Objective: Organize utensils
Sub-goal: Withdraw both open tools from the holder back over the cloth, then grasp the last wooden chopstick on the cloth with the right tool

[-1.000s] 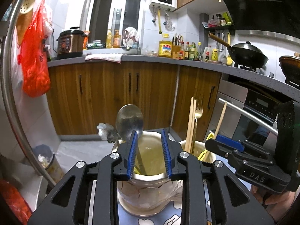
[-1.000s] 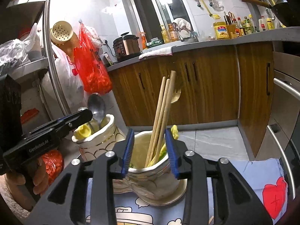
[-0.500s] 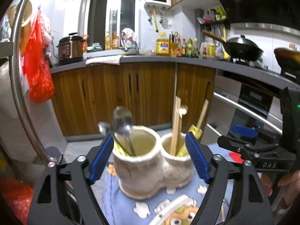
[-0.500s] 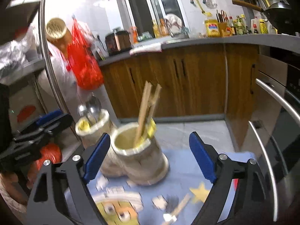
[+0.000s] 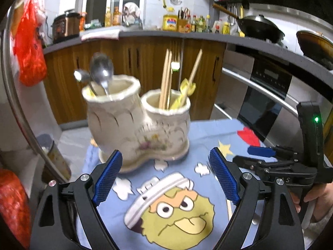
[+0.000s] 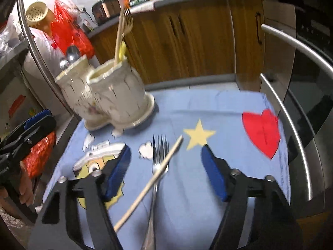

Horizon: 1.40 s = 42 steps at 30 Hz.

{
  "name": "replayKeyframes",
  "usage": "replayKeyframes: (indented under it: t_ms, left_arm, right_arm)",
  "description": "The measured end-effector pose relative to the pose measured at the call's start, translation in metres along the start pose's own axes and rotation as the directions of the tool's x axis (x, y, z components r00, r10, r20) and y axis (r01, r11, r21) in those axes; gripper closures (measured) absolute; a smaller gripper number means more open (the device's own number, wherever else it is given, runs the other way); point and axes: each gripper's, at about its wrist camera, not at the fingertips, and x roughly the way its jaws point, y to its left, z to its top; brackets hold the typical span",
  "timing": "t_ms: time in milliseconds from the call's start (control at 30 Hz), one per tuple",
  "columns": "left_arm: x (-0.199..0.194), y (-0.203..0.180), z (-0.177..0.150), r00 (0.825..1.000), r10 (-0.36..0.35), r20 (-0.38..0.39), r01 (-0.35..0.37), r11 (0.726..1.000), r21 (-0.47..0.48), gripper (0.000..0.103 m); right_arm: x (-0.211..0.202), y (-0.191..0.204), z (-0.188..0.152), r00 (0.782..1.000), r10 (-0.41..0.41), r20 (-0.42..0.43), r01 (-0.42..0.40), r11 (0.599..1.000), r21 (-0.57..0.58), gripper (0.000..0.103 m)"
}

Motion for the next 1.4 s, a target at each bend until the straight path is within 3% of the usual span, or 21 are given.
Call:
replayKeyframes:
  t_ms: [167,400,667,867,1067,1200,1400]
  left_arm:
    - [0.016,-0.006,-0.010,0.999,-0.008,-0.043,0.009,1.000,0.027,0.017]
    - [0.027,-0.017,-0.014,0.997,-0.034,-0.068,0.038,0.998,0.054,0.017]
    - [0.029,-0.023,-0.016,0.997,-0.039,-0.073,0.044,0.996,0.076,0.017]
    - [0.028,-0.021,-0.017,0.996,-0.039,-0.076,0.045,0.996,0.076,0.017]
    - [0.024,-0.015,-0.018,0.998,-0.020,-0.065,0.025,0.996,0.083,0.017]
    - [0.019,-0.008,-0.017,0.998,-0.025,-0.053,0.029,0.998,0.059,0.017]
    - [0.013,-0.004,-0.018,0.998,-0.033,-0.045,0.035,0.998,0.044,0.017]
  right_arm:
    - [0.016,0.004,-0.007,0.999,-0.010,-0.034,0.010,1.000,-0.015,0.061]
    - [0.036,0.008,-0.007,0.997,-0.015,-0.081,0.014,1.000,-0.010,0.068]
    - [0.049,0.009,-0.008,0.993,-0.041,-0.109,0.042,0.999,0.002,0.085]
    - [0.044,0.006,-0.007,0.991,-0.022,-0.131,0.029,0.998,0.058,0.085]
    - [0.012,0.019,-0.014,0.994,0.023,-0.106,-0.019,0.999,0.039,0.083]
    - [0.012,0.037,-0.035,0.983,0.031,-0.180,-0.031,1.000,0.005,0.083]
    - [0.023,0.055,-0.045,0.981,-0.080,-0.179,0.071,0.996,-0.053,0.083]
